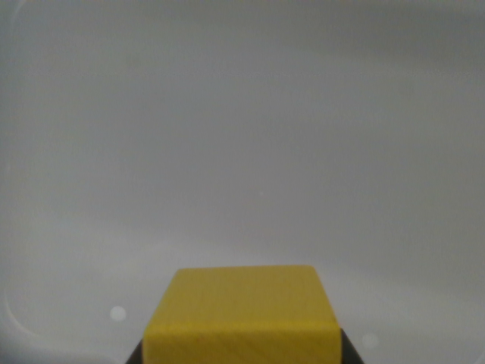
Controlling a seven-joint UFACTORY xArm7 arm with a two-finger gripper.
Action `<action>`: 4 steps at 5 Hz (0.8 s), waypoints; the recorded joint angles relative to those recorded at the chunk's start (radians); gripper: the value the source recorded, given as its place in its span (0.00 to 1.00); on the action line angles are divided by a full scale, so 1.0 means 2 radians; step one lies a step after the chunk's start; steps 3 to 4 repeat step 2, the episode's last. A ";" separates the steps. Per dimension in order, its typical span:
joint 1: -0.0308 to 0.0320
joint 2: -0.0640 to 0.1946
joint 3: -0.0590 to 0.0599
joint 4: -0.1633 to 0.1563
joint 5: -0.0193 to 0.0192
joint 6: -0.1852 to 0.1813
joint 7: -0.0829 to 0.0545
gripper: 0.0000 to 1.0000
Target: Pick yellow cube
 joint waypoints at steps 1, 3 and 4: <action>0.0000 -0.001 0.000 0.002 -0.0001 0.004 0.000 1.00; 0.0000 -0.001 0.000 0.002 -0.0001 0.004 0.000 1.00; 0.0000 -0.001 0.000 0.002 -0.0001 0.004 0.000 1.00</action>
